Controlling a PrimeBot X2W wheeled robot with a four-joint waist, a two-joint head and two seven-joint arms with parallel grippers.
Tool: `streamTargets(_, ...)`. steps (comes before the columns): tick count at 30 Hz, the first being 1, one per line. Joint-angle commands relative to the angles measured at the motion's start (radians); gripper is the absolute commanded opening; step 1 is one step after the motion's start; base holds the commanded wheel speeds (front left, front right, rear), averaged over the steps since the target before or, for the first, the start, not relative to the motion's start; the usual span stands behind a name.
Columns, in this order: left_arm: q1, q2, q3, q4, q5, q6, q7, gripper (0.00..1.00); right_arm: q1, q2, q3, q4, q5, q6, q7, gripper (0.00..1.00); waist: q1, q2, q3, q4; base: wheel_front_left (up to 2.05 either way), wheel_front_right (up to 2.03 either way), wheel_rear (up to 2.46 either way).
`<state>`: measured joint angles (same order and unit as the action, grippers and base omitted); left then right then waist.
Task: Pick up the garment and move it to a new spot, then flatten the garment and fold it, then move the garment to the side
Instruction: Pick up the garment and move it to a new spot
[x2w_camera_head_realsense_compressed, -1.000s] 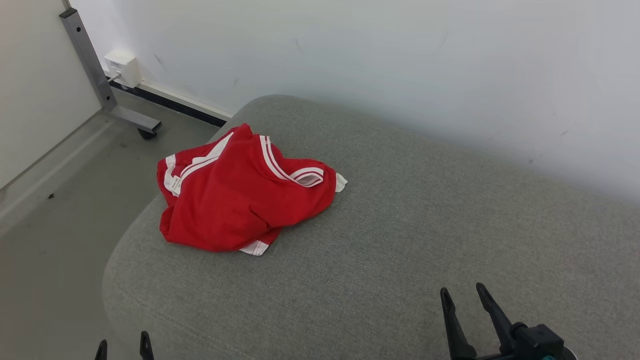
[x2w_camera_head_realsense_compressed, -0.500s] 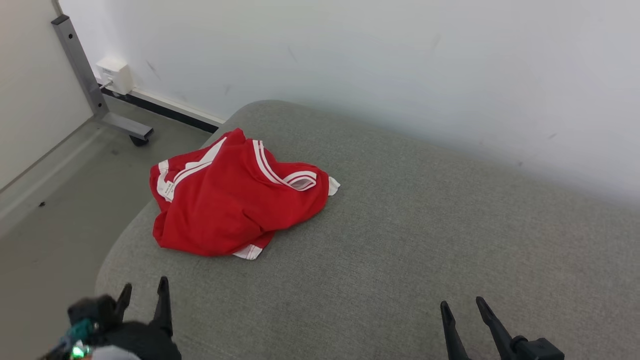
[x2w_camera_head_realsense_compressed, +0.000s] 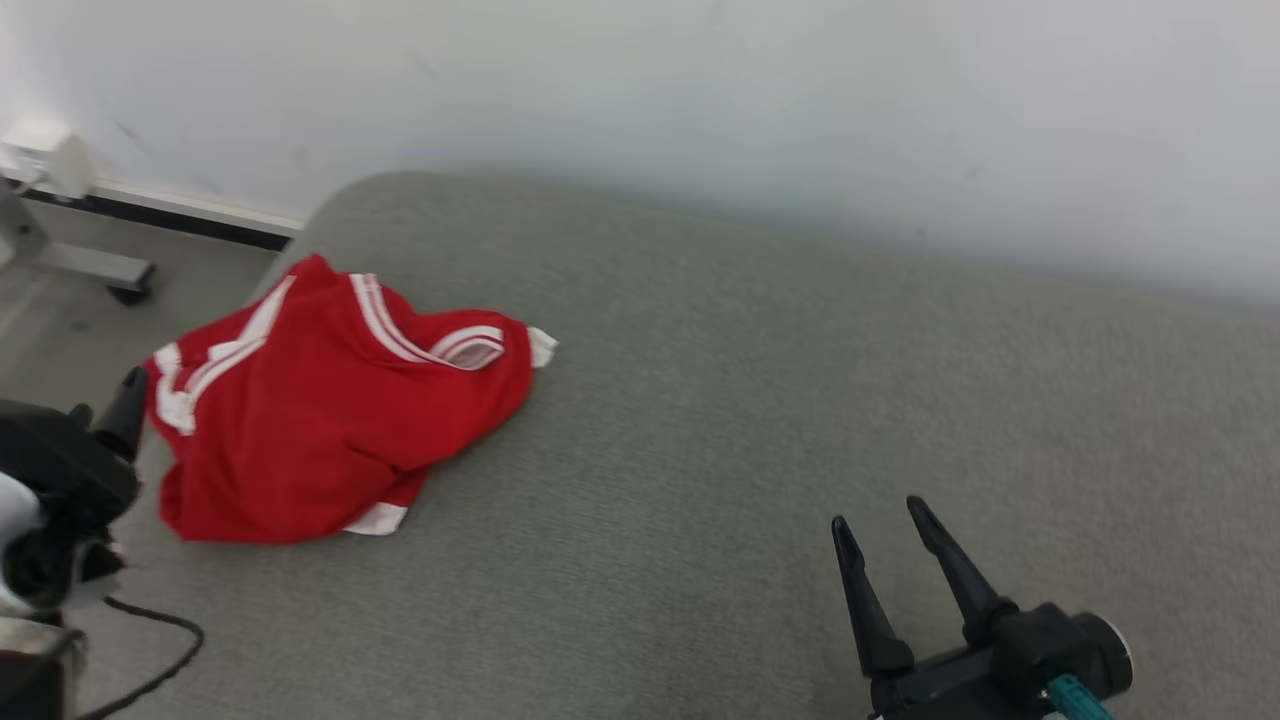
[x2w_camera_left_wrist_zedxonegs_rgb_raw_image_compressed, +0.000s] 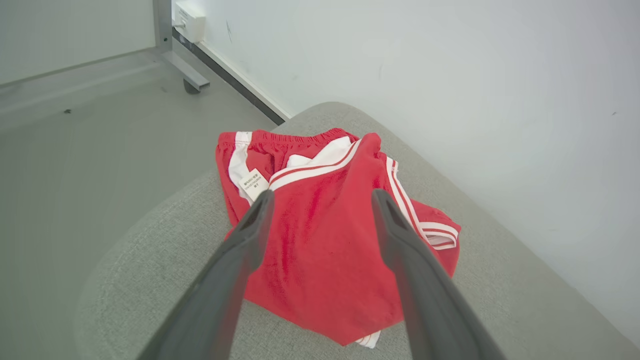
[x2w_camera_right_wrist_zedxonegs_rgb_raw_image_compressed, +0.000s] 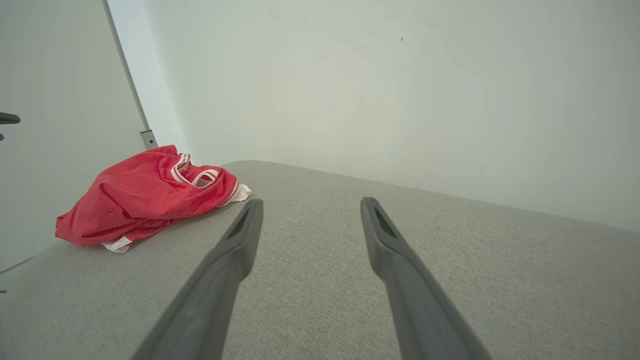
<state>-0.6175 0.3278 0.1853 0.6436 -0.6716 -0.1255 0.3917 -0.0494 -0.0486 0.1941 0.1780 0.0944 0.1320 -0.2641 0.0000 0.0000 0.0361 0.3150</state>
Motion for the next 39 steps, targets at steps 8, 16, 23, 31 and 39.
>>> streamTargets(8, -0.061, 0.113, 0.073, -0.113, -0.099, 0.117, 0.287, 1.0, -0.074, -0.002, -0.012, -0.053, 0.005, -0.002, 0.0, 1.0, 0.0, 0.0, 0.342, -0.291, 0.0, 0.0, 0.0)
streamTargets(16, -0.003, 0.176, 0.061, -0.213, -0.069, 0.214, 0.438, 1.0, -0.101, -0.002, 0.005, -0.065, 0.037, -0.002, 0.0, 1.0, 0.0, 0.0, 0.381, -0.311, 0.0, 0.0, 0.0)
streamTargets(23, 0.064, 0.205, 0.035, -0.281, -0.006, 0.26, 0.455, 1.0, -0.12, -0.002, 0.002, -0.061, 0.049, -0.002, 0.0, 1.0, 0.0, 0.0, 0.39, -0.311, 0.0, 0.0, 0.0)
streamTargets(31, 0.114, 0.257, 0.019, -0.261, 0.035, 0.257, 0.448, 0.0, -0.114, -0.002, 0.011, -0.039, 0.077, -0.002, 0.0, 1.0, 0.0, 0.0, 0.342, -0.3, 0.0, 0.0, 0.0)
streamTargets(39, 0.078, 0.263, 0.03, -0.341, 0.017, 0.231, 0.404, 0.0, -0.084, -0.002, 0.022, -0.017, 0.113, -0.002, -0.001, 1.0, 0.0, 0.0, 0.225, -0.275, 0.0, 0.0, 0.0)
